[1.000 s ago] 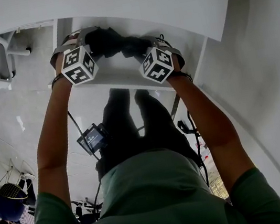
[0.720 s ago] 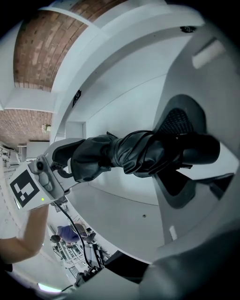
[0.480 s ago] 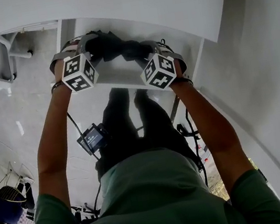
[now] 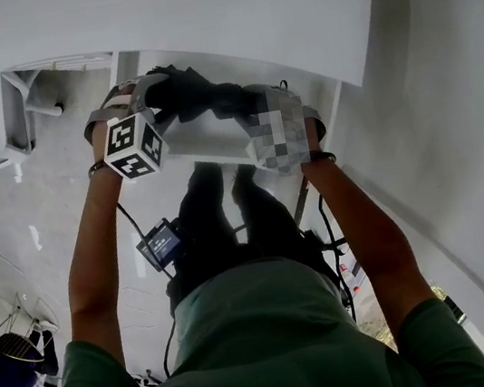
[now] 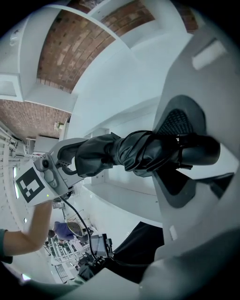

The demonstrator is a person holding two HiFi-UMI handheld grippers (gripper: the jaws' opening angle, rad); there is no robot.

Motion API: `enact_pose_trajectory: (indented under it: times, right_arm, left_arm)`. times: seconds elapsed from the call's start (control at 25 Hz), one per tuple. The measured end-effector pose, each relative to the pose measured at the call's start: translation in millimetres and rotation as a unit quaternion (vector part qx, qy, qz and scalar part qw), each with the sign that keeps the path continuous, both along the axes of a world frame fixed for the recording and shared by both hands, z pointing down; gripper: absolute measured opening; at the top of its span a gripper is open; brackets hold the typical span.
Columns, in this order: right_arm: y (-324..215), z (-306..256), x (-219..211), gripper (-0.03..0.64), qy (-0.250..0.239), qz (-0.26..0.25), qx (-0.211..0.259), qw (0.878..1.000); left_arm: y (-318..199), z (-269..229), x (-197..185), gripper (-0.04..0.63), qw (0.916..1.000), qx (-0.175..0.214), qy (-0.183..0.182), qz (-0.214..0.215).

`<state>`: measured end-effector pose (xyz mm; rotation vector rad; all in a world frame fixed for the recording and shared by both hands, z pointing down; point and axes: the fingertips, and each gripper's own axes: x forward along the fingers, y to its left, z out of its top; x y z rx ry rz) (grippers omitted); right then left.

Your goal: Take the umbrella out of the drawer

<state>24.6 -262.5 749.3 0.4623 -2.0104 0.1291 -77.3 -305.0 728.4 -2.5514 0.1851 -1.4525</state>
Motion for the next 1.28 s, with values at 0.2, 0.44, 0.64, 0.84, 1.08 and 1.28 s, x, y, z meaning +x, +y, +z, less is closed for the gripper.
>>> enact_pose_trajectory:
  times: [0.2, 0.44, 0.64, 0.84, 1.08, 1.28]
  right_arm:
    - [-8.2, -44.7, 5.1, 0.202, 0.0, 0.0, 0.027, 1.0]
    - [-19.3, -111.0, 19.6, 0.202, 0.001, 0.001, 0.063, 0.998]
    - [-18.4, -163.4, 29.7, 0.202, 0.003, 0.005, 0.094, 0.996]
    - [-15.8, -207.2, 38.6, 0.202, 0.009, 0.011, 0.122, 0.992]
    - [-25.2, -262.3, 49.9, 0.202, 0.021, 0.012, 0.156, 0.987]
    - [-39.7, -290.0, 59.2, 0.202, 0.024, 0.01, 0.19, 0.981]
  left_arm:
    - [-6.9, -47.3, 5.0, 0.261, 0.9995, 0.029, 0.009, 0.003]
    - [-15.7, -116.9, 19.6, 0.261, 0.9973, 0.07, 0.021, 0.007]
    - [-13.6, -171.8, 29.9, 0.261, 0.9942, 0.101, 0.033, 0.016]
    - [-10.4, -217.0, 38.7, 0.261, 0.9902, 0.129, 0.047, 0.025]
    - [-18.1, -272.4, 49.2, 0.259, 0.9843, 0.16, 0.067, 0.034]
    - [-30.1, -301.6, 58.1, 0.259, 0.9783, 0.192, 0.071, 0.033]
